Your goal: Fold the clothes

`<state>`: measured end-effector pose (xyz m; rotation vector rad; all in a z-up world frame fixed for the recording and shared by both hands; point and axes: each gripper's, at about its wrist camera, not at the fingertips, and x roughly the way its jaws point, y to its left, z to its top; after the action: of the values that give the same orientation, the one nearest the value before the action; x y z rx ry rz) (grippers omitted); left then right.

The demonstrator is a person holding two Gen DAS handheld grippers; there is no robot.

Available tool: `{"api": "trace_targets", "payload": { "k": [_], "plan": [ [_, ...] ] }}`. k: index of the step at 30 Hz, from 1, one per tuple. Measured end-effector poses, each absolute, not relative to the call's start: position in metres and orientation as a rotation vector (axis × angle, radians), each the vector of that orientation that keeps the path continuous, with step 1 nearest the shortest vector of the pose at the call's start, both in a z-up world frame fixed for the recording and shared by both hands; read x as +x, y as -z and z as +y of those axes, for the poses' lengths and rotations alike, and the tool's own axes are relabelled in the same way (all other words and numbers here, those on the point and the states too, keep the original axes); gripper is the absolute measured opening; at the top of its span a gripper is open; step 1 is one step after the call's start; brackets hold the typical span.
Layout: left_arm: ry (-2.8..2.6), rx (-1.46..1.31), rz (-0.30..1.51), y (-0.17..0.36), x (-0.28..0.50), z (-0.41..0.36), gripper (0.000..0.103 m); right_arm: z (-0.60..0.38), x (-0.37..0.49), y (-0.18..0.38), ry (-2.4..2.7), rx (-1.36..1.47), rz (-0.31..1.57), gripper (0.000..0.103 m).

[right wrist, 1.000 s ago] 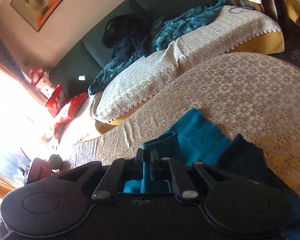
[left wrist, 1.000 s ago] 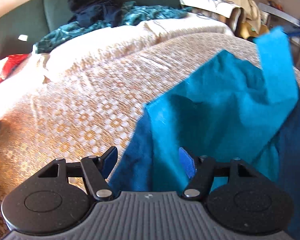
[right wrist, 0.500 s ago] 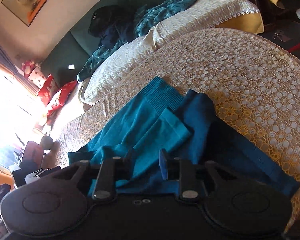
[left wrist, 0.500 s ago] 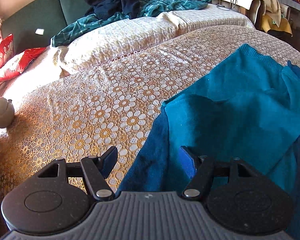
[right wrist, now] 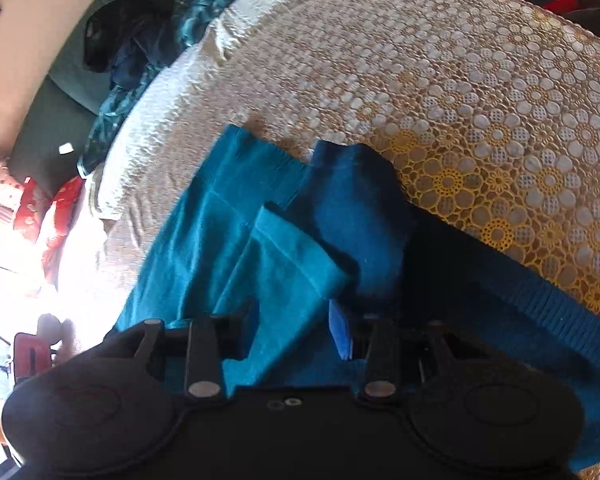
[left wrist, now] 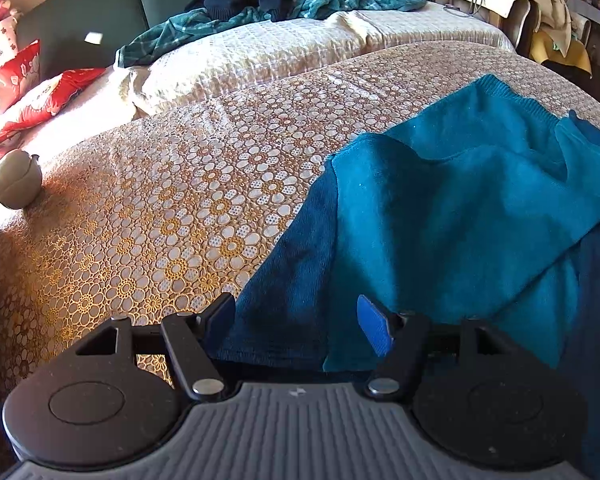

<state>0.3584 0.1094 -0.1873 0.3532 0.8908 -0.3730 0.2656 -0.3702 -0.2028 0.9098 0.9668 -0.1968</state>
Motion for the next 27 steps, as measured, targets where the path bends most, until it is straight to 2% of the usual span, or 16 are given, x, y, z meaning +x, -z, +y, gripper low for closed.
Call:
{"api": "trace_targets", "payload": {
  "k": [7,18,22,27],
  "plan": [
    [0.370,0.349,0.917,0.199,0.368,0.105,0.067,-0.363,0.265,0.208,0.300,0.966,0.952,0.103],
    [0.350,0.306,0.936,0.200,0.372,0.108,0.068,-0.356,0.222,0.124,0.132,0.886,0.768,0.103],
    [0.346,0.296,0.948,0.200,0.373,0.108,0.068,-0.363,0.202,0.133,0.155,0.870,0.834,0.103],
    [0.336,0.306,0.951,0.198,0.371,0.106,0.069,-0.361,0.184,0.171,0.203,0.854,0.974,0.103]
  ]
}}
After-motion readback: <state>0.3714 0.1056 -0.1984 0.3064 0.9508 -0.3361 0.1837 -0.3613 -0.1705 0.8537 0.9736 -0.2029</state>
